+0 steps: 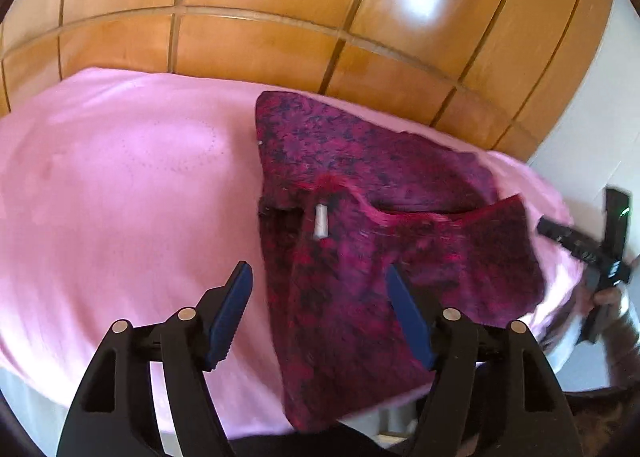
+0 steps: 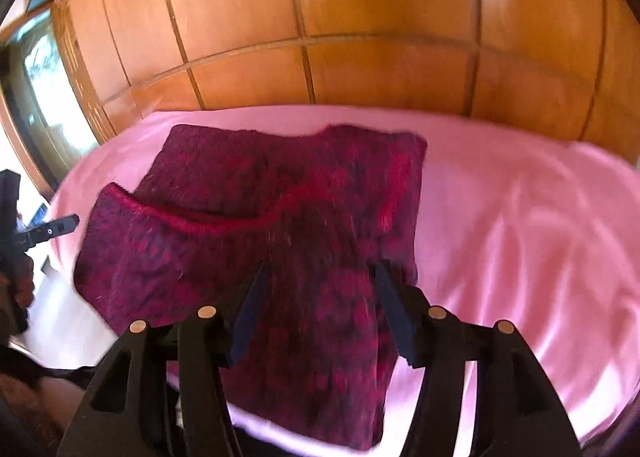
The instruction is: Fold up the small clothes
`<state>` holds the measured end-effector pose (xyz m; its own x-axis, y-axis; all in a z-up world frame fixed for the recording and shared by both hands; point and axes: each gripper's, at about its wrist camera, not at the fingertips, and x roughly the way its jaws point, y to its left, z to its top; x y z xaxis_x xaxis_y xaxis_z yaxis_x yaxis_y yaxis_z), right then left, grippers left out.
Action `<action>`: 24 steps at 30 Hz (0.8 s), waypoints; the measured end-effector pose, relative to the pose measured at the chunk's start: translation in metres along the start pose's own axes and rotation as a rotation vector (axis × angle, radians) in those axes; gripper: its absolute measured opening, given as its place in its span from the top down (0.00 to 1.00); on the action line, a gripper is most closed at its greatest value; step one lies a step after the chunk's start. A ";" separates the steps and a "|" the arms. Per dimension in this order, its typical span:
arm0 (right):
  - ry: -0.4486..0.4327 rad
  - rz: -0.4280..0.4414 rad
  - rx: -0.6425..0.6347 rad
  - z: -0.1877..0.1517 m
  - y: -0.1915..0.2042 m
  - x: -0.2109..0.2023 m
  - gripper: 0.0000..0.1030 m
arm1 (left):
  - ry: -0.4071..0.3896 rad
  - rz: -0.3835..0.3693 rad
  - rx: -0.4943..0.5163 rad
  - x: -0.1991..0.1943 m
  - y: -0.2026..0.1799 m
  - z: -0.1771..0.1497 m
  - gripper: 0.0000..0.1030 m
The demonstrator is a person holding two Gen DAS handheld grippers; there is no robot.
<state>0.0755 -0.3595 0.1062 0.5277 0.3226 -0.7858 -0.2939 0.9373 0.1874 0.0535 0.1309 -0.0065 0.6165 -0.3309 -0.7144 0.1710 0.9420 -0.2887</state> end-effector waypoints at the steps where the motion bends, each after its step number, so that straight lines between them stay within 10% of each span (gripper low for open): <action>1: 0.002 -0.024 -0.024 0.005 0.003 0.009 0.46 | 0.016 0.002 -0.005 0.009 0.002 0.003 0.34; 3: 0.013 -0.053 -0.064 0.010 0.009 0.023 0.52 | 0.027 -0.033 -0.019 0.018 0.004 0.006 0.35; 5: 0.027 -0.062 -0.097 0.010 0.014 0.031 0.64 | 0.039 -0.067 0.003 0.023 0.000 0.008 0.75; 7: 0.045 -0.079 -0.121 0.008 0.016 0.037 0.80 | 0.036 -0.053 0.039 0.023 -0.006 0.009 0.84; 24: -0.096 0.029 0.107 0.072 -0.024 0.012 0.82 | -0.153 -0.044 0.010 -0.011 0.003 0.071 0.88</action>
<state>0.1465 -0.3690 0.1352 0.5954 0.3558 -0.7204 -0.2260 0.9346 0.2748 0.1017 0.1416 0.0455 0.7180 -0.3602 -0.5956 0.2074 0.9275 -0.3109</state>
